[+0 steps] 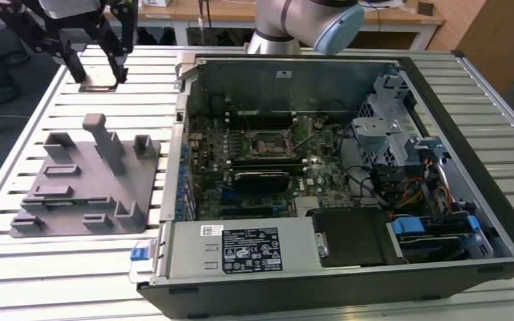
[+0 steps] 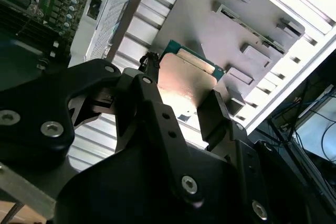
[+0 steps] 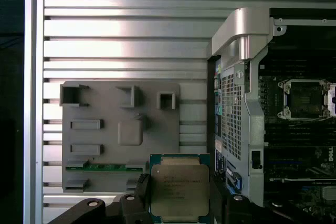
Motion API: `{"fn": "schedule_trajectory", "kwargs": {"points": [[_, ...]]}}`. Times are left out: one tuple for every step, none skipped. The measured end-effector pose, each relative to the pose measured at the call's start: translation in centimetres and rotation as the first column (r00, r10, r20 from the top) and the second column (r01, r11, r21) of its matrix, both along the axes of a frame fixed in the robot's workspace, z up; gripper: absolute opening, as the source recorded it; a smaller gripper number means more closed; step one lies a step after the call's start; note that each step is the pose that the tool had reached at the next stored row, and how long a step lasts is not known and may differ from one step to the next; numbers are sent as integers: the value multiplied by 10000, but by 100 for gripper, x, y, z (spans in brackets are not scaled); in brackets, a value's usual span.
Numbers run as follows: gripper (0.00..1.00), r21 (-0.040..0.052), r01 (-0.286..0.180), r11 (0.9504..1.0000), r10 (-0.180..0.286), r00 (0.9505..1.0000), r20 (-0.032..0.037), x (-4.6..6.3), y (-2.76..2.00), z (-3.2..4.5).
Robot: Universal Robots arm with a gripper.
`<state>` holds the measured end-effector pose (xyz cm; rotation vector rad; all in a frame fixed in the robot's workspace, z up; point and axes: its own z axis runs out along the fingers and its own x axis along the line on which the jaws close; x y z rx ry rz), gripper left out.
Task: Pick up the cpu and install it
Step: 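Pick up the cpu and move it towards the insertion slot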
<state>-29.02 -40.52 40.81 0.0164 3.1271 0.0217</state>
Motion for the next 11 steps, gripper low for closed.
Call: {"fn": "schedule_trajectory", "kwargs": {"points": [[54, 0, 1, 10000, -1, 10000, 0, 16, 0, 0], [54, 0, 1, 10000, -1, 10000, 1, 31, 0, 0], [54, 0, 1, 10000, -1, 10000, 0, 46, 0, 0], [54, 1, 1, 10000, -1, 10000, 0, 61, 0, 0], [54, 0, 1, 10000, -1, 10000, 1, 76, 0, 0], [54, 1, 0, 10000, 0, 10000, 0, 92, 0, 0], [54, 1, 0, 10000, 0, 10000, 1, 107, 0, 0], [54, 0, 1, 10000, -1, 10000, 0, 123, 0, 0], [54, 0, 0, 10000, 0, 10000, 0, 139, 0, 0], [54, 0, 0, 10000, 0, 10000, 1, 153, 0, 0], [54, 0, 0, 10000, 0, 10000, 0, 169, 0, 0]]}}
